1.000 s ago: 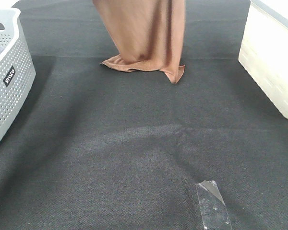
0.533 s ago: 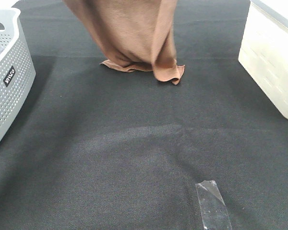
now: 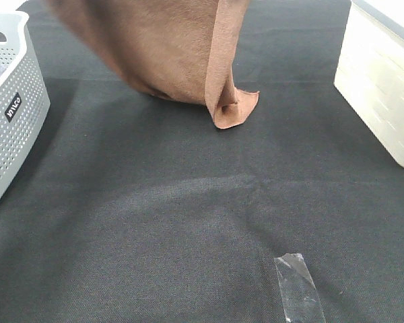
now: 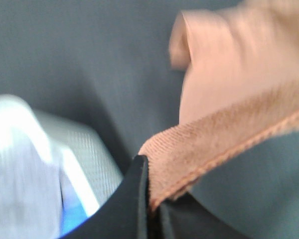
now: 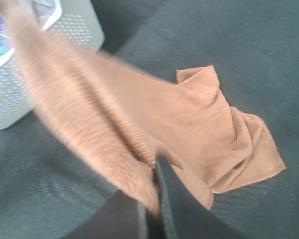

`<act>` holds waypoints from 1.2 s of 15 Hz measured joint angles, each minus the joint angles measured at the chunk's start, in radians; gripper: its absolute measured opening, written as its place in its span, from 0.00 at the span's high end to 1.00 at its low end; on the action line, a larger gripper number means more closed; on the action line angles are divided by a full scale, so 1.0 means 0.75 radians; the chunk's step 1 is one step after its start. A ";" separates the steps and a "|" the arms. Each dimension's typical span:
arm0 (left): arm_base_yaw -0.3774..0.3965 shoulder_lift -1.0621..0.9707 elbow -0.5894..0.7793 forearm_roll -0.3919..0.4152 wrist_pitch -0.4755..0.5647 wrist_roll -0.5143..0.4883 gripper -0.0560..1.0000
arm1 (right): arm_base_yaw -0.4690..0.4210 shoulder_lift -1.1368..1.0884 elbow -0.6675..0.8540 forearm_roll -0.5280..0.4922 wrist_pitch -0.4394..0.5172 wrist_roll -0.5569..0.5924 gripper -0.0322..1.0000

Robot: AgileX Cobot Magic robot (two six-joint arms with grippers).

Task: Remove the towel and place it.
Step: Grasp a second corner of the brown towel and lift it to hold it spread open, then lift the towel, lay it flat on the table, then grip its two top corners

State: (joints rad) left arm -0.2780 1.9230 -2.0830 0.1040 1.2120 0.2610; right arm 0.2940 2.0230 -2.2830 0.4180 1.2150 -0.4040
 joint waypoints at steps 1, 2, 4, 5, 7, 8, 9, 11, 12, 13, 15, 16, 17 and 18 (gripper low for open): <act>-0.005 -0.093 0.128 0.001 -0.001 -0.003 0.95 | 0.003 -0.011 0.011 0.008 0.000 0.017 0.97; -0.011 -0.181 0.261 0.000 -0.003 -0.009 0.95 | 0.005 -0.035 0.051 0.036 0.000 0.040 0.97; -0.013 -0.348 0.491 -0.023 -0.007 -0.031 0.95 | 0.012 -0.111 0.216 0.111 0.009 0.044 0.97; -0.013 -0.348 0.491 -0.023 -0.007 -0.031 0.95 | 0.012 -0.111 0.216 0.111 0.009 0.044 0.97; -0.013 -0.500 0.747 -0.120 -0.013 -0.029 0.95 | 0.013 -0.227 0.459 0.136 0.009 0.045 0.97; -0.013 -0.537 0.833 -0.165 -0.015 -0.019 0.95 | 0.013 -0.287 0.584 0.136 0.012 0.045 0.97; -0.015 -0.567 0.919 -0.213 -0.017 0.000 0.95 | 0.013 -0.387 0.787 0.129 0.012 0.044 0.97; -0.015 -0.601 1.045 -0.292 -0.024 0.019 0.95 | 0.013 -0.525 1.004 0.095 0.011 0.043 0.97; -0.015 -0.619 1.097 -0.324 -0.032 0.024 0.95 | 0.015 -0.588 1.112 0.072 0.011 0.043 0.97; -0.015 -0.643 1.152 -0.369 -0.039 0.028 0.95 | 0.016 -0.647 1.201 0.051 0.011 0.043 0.97; -0.020 -0.731 1.291 -0.457 -0.048 0.031 0.95 | 0.016 -0.764 1.364 0.005 0.005 0.049 0.97; -0.021 -0.777 1.368 -0.499 -0.049 0.031 0.95 | 0.019 -0.815 1.431 -0.015 -0.001 0.063 0.97; -0.021 -0.825 1.433 -0.545 -0.053 0.031 0.95 | 0.024 -0.864 1.497 -0.033 -0.003 0.076 0.97; -0.025 -0.869 1.495 -0.576 -0.057 0.031 0.95 | 0.028 -0.917 1.555 -0.052 -0.003 0.093 0.97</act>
State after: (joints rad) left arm -0.2970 1.2710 -0.9620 -0.3280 1.1690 0.2840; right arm 0.3150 1.3350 -1.1170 0.3790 1.2130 -0.3340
